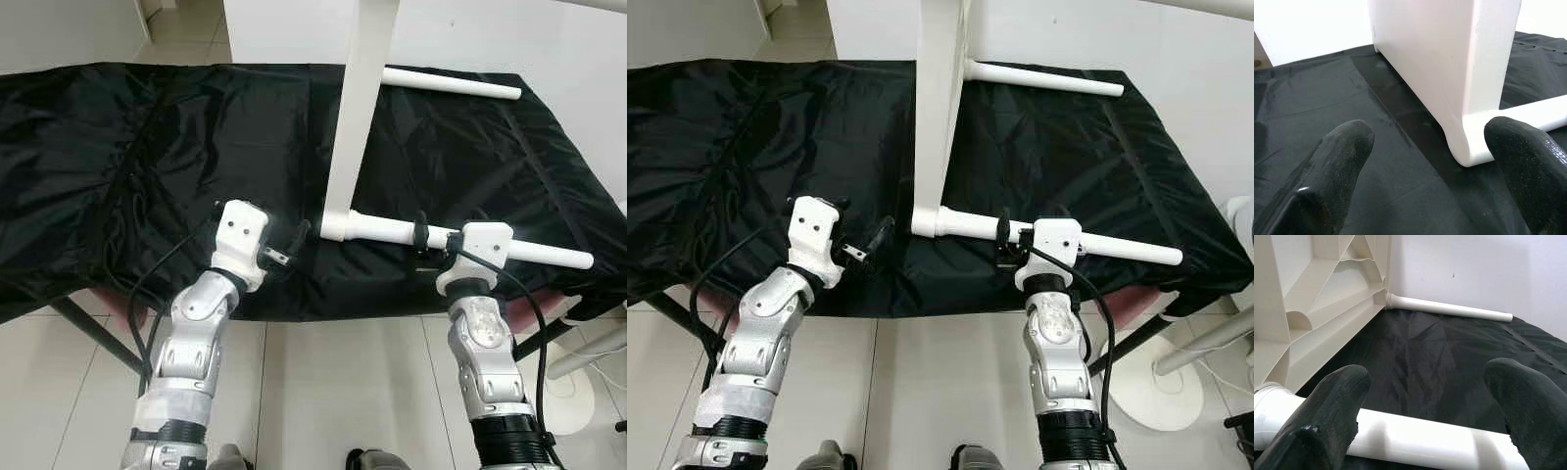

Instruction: Building children table

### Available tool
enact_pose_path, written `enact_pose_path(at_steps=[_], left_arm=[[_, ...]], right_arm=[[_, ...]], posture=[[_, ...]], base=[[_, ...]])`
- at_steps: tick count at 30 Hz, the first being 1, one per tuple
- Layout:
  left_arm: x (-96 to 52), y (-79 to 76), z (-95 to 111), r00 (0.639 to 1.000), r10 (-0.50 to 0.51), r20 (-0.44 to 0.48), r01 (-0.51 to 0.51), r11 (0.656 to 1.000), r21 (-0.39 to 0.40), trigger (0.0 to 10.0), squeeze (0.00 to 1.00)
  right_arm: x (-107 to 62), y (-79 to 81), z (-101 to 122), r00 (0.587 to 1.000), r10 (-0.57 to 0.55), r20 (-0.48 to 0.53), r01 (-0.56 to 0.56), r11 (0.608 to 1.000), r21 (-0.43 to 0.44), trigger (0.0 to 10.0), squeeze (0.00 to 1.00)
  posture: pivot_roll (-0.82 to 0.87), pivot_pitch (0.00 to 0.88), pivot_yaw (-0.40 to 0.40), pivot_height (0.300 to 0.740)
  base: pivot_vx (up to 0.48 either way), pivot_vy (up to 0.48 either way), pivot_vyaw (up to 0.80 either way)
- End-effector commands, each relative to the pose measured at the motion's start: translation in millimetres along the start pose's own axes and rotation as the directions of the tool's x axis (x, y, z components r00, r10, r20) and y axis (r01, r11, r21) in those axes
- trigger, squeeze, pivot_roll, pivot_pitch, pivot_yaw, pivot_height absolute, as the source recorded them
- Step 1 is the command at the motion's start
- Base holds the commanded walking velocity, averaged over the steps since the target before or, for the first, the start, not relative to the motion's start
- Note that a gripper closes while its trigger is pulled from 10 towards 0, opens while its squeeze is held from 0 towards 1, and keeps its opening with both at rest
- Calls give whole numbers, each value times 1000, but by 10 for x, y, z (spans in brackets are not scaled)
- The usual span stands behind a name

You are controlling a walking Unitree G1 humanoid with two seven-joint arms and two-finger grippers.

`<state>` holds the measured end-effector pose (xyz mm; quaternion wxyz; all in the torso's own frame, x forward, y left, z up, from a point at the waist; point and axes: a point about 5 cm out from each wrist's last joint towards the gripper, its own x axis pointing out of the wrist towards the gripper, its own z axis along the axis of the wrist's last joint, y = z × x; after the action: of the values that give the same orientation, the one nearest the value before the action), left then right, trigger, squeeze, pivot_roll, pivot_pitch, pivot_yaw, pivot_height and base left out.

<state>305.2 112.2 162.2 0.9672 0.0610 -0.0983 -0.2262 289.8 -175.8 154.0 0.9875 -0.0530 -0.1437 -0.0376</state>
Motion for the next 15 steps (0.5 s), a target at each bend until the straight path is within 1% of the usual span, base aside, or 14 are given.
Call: enact_pose_path(at_steps=[1,15], left_arm=[[-28,73,-30,989,146,-18,-146,989,0,10000,0],[-44,71,-34,989,143,-27,-143,990,7,10000,0]], right_arm=[[-20,17,-4,1000,10,7,-10,1000,-5,10000,0],[-30,27,1,1000,18,8,-18,1000,-8,10000,0]], posture=[[-45,74,13,740],[-45,73,10,740]], base=[[0,0,0],[0,0,0]])
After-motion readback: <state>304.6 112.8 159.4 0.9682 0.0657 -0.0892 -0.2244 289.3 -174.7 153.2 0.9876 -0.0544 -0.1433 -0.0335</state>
